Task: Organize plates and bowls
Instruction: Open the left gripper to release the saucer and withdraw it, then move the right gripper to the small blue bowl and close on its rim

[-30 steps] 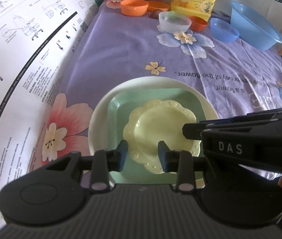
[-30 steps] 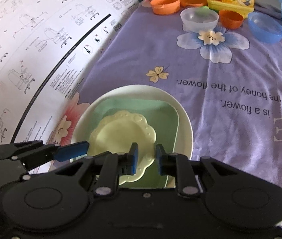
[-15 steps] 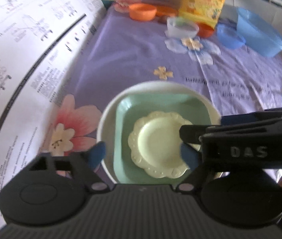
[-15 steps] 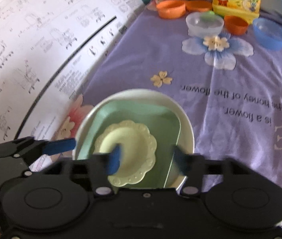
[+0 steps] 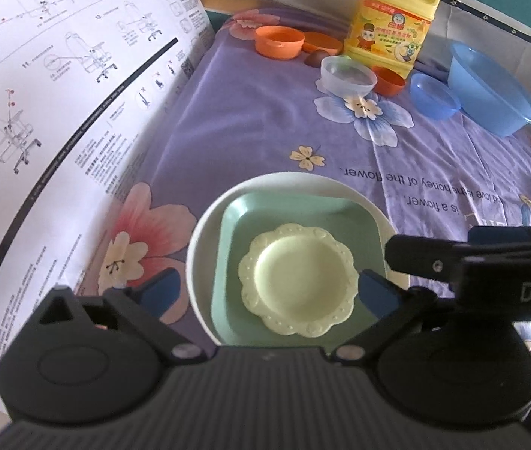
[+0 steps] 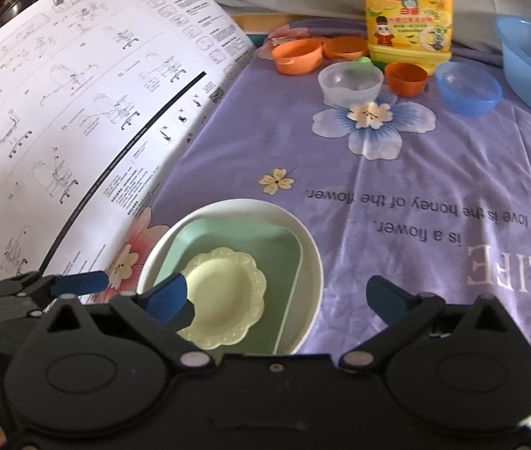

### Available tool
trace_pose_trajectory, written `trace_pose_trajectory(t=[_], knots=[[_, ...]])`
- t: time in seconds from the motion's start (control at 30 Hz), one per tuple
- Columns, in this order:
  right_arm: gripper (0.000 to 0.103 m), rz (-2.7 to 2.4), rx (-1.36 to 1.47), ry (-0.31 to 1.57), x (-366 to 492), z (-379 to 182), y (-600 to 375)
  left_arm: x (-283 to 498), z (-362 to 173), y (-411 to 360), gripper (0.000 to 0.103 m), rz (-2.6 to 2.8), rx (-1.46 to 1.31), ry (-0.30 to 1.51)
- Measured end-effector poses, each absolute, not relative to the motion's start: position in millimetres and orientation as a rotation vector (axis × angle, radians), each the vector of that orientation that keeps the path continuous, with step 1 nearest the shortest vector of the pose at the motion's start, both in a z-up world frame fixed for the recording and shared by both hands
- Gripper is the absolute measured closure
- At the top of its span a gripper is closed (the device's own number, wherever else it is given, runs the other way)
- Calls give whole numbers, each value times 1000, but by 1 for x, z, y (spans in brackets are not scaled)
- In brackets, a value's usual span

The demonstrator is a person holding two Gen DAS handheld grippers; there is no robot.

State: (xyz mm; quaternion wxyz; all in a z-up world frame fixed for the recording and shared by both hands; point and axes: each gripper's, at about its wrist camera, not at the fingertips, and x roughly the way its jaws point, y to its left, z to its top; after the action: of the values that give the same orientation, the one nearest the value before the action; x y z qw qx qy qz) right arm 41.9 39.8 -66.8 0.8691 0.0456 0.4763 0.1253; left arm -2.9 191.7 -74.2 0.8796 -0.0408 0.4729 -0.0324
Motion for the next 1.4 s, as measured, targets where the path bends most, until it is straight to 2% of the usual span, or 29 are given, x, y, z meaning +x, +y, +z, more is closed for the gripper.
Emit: trace_pose_trajectory(t=[0.87,1.4], knots=[[0,158,217,960,18,-56,-25,2,-61,146,0,-74,-32,993],[0,-58,379,911,68,-52,-143,94,-45,71,0,-118,28,953]])
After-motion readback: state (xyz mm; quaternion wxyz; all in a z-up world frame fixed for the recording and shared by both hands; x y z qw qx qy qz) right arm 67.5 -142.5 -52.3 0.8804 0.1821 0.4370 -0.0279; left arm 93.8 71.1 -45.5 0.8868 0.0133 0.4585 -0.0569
